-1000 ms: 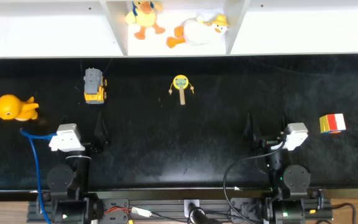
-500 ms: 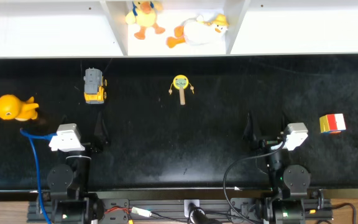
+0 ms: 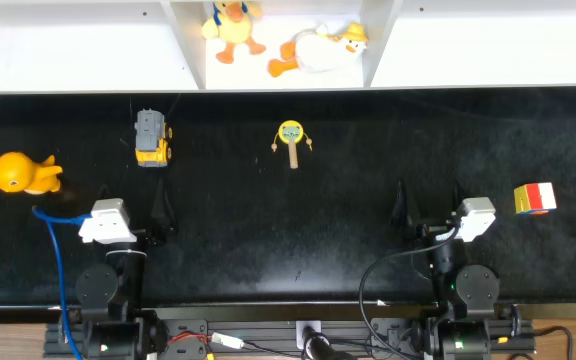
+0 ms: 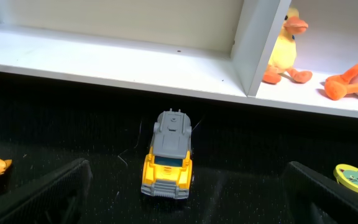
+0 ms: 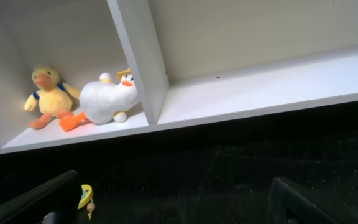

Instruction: Store Toys

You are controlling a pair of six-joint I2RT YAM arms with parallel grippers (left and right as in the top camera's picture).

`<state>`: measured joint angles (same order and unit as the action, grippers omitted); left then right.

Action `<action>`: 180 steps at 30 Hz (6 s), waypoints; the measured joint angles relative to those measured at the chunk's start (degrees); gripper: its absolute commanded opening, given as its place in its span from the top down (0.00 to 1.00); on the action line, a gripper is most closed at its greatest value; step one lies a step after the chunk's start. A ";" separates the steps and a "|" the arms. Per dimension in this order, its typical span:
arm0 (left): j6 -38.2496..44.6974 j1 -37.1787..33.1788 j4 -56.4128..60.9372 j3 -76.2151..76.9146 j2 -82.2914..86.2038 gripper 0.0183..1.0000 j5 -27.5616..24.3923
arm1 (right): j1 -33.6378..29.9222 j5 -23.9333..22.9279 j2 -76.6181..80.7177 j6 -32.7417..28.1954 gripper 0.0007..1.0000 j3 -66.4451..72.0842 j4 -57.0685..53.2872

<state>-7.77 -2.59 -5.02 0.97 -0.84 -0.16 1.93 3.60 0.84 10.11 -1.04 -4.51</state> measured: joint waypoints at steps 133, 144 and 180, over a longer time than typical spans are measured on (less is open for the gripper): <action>23.52 -32.54 -10.12 66.75 -85.66 0.72 -21.20 | -0.02 0.00 0.00 -0.02 0.00 0.00 -0.02; 18.88 -28.59 -17.33 81.42 -99.78 0.75 -15.17 | -0.02 0.00 0.00 -0.02 0.01 0.00 0.00; 11.47 -25.24 -13.57 85.92 -105.07 0.59 -9.88 | -0.02 -0.02 0.00 -0.02 0.00 0.00 0.02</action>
<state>3.70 -27.83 -18.59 86.89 -105.91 -10.04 1.91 3.57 0.84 10.09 -1.04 -4.49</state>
